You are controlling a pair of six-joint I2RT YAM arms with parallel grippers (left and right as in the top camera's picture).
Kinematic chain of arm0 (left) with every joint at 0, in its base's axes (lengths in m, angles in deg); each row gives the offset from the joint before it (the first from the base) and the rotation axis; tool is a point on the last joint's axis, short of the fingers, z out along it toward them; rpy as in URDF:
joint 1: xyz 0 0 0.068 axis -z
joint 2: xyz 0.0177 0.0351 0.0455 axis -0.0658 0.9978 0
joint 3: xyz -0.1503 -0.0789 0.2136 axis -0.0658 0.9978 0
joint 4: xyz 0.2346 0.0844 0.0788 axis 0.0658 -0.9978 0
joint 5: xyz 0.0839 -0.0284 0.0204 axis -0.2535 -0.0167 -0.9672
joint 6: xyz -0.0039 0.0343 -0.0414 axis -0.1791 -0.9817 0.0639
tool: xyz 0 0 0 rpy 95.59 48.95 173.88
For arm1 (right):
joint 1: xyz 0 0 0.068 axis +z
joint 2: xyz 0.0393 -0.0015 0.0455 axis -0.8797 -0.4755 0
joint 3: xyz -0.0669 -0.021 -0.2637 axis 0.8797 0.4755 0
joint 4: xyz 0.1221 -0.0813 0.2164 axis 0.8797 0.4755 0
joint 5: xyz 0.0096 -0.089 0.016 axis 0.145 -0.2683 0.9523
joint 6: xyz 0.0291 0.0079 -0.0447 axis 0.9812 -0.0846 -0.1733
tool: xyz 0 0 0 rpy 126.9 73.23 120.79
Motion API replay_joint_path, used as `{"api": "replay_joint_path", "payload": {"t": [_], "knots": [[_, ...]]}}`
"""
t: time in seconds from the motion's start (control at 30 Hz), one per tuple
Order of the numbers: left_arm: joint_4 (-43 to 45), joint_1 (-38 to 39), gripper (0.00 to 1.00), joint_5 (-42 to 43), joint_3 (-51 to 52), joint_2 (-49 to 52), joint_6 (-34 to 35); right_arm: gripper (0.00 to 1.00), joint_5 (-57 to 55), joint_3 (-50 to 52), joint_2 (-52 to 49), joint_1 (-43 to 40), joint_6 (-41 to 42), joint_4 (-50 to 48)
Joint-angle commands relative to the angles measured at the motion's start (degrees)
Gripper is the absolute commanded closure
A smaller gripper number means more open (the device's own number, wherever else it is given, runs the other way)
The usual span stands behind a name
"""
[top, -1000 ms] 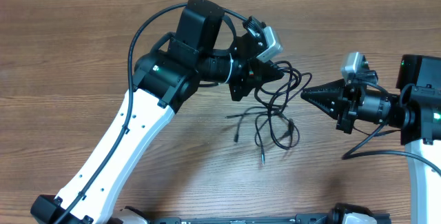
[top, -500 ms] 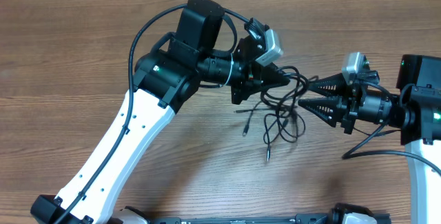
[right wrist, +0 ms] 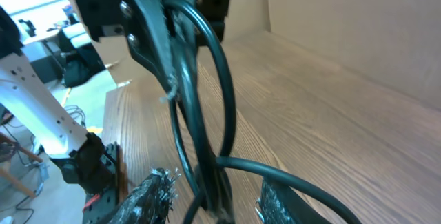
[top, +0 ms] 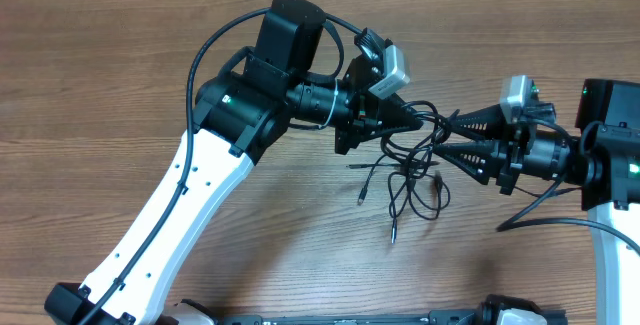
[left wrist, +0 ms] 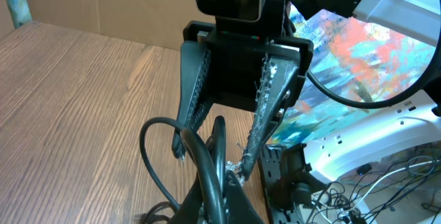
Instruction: Untangle cables
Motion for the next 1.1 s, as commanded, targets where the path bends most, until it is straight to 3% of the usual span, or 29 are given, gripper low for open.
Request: {"api": "replay_joint_path", "payload": {"t": [0.0,0.23,0.53,0.67,0.73,0.77,0.8,0.83,1.07], "knots": [[0.0,0.0,0.96,1.9,-1.3,-1.0,-1.3,0.59,5.5,-1.6,1.0,0.2,-0.3,-0.7],[-0.2,0.0,0.96,1.3,-1.3,-1.0,-1.2,0.65,7.6,-1.6,1.0,0.2,-0.3,-1.1],[-0.5,0.0,0.96,-0.7,-1.3,-1.0,-1.2,0.96,7.6,-1.6,1.0,0.2,-0.2,-1.1],[-1.4,0.0,0.96,-3.8,-1.3,-1.0,-1.0,0.96,7.6,-1.6,1.0,0.2,-0.3,-0.9],[-1.7,0.0,0.78,-4.1,-1.3,-1.0,-1.0,0.96,7.6,-1.6,1.0,0.2,-0.2,-0.9],[-1.8,0.0,0.42,-4.1,-1.3,-1.0,-1.0,0.96,7.6,-1.6,1.0,0.2,-0.2,-0.8],[-1.9,0.0,0.16,-4.1,-1.3,-1.0,-1.0,0.96,7.6,-1.6,1.0,0.2,-0.2,-0.7],[-1.9,0.0,0.0,-4.1,-1.3,-1.0,-1.0,0.96,7.5,-1.6,1.0,0.2,-0.2,-0.5],[-2.5,-0.4,0.0,-7.2,-1.3,-1.0,-1.0,0.96,5.4,-1.6,1.0,0.2,-0.3,1.6]]}}
